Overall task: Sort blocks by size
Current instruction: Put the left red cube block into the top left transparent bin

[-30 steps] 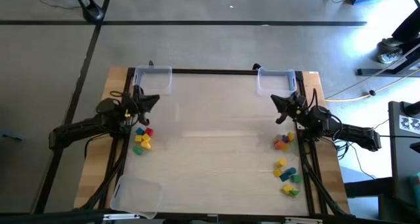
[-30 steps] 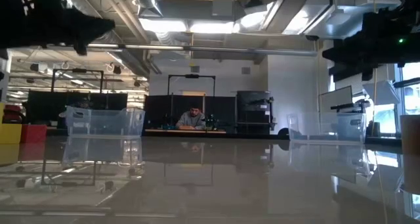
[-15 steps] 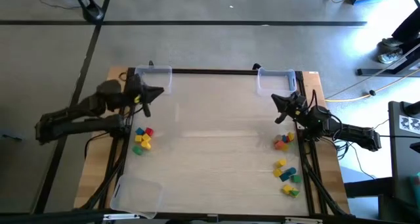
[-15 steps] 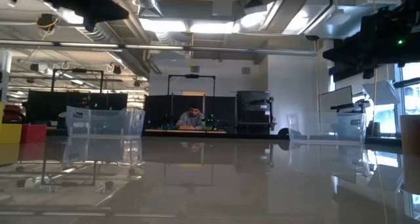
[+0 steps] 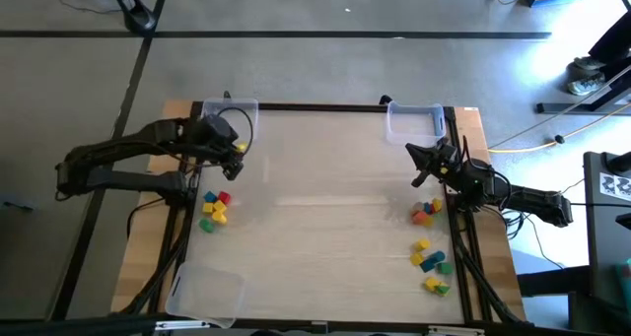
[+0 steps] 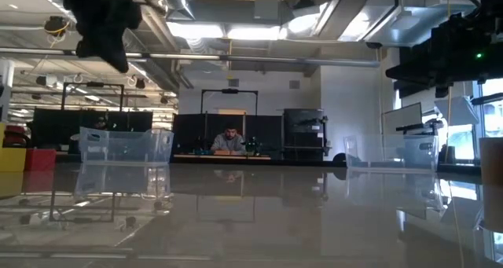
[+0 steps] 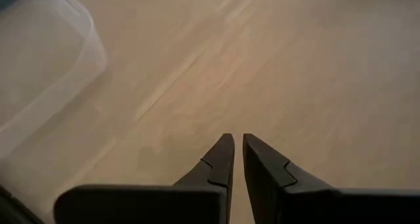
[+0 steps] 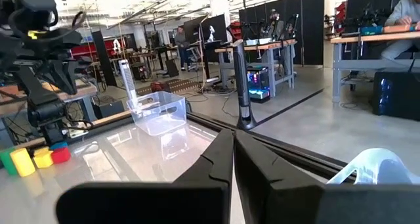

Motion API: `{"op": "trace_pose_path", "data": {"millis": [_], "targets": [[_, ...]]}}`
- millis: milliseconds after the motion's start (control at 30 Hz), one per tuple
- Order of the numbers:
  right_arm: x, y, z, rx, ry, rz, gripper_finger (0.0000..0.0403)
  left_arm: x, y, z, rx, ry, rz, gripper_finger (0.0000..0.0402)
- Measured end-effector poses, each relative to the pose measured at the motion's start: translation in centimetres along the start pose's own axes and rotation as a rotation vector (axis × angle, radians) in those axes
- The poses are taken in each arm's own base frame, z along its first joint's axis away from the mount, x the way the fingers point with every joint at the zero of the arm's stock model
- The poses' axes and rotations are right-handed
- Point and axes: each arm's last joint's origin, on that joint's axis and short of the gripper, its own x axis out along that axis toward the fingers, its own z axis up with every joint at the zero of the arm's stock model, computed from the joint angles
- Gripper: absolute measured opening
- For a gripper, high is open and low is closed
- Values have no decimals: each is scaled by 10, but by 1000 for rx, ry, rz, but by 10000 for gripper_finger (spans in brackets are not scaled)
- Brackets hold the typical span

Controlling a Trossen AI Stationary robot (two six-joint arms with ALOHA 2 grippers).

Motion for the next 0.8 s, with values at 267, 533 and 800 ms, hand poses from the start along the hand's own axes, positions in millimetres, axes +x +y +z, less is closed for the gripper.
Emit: {"op": "trace_pose_path", "data": {"millis": [267, 533, 800], "targets": [[0, 0, 0, -41, -3, -1, 17, 21, 0, 0, -79, 149, 17, 79], [0, 0, 0, -51, 3, 0, 17, 48, -5, -4, -138, 416, 27, 202], [0, 0, 0, -53, 5, -1, 17, 64, -18, -16, -229, 574, 161, 227]]}}
